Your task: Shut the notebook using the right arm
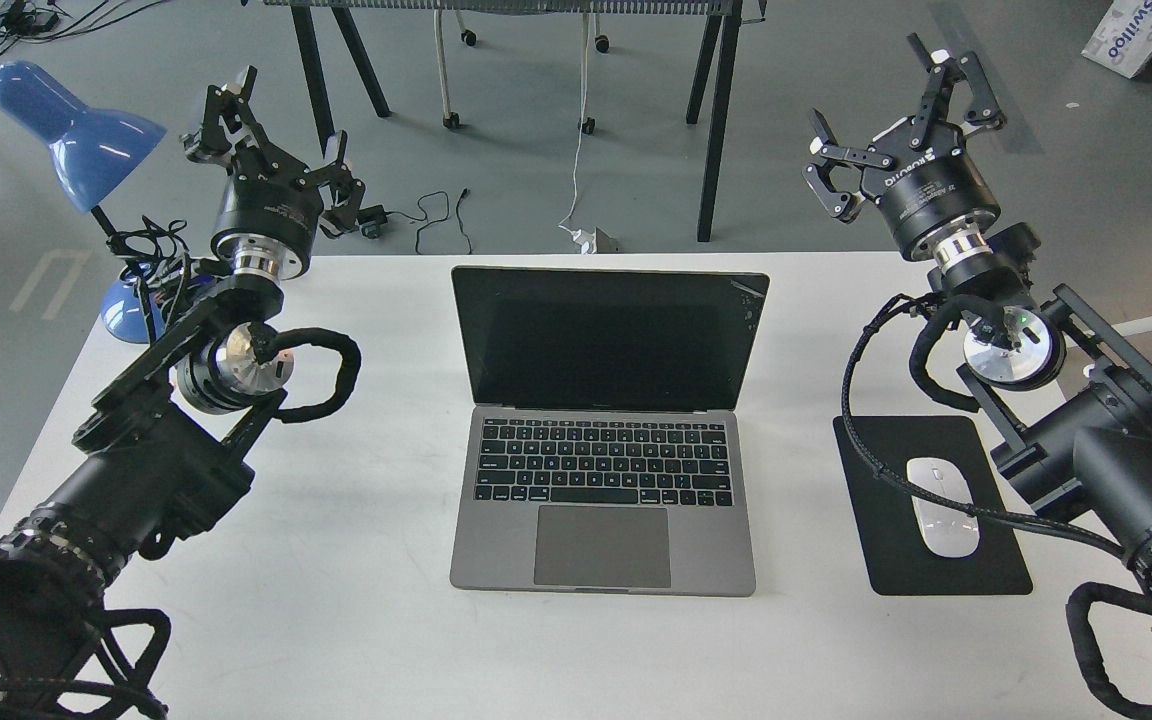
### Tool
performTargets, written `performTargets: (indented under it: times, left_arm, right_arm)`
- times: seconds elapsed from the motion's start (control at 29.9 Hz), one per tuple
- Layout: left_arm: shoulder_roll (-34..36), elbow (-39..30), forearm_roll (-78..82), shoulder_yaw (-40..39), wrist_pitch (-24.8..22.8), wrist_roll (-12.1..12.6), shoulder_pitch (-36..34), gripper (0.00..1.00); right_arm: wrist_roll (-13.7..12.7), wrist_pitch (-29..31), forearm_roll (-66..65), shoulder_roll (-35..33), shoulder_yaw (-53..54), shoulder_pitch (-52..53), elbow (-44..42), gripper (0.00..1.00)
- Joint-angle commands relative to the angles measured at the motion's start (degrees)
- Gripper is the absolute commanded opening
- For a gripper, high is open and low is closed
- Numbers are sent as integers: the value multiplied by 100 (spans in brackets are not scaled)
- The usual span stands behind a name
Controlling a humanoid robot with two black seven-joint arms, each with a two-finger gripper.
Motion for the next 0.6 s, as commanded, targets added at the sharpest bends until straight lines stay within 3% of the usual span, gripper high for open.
performTargets:
  times: [0.0, 0.33, 0.57]
  left_arm:
    - [-17, 0, 0, 0, 61, 0, 0, 100]
    - [9, -70, 27, 8, 229, 0, 0, 100]
    - [9, -70, 27, 8, 220, 0, 0, 100]
  right_arm:
    - [-1, 0, 0, 0, 0, 0, 0, 100]
    - [-71, -192, -96, -18, -157, 132, -18, 100]
    - [-88, -579, -807, -307, -1448, 1194, -105, 100]
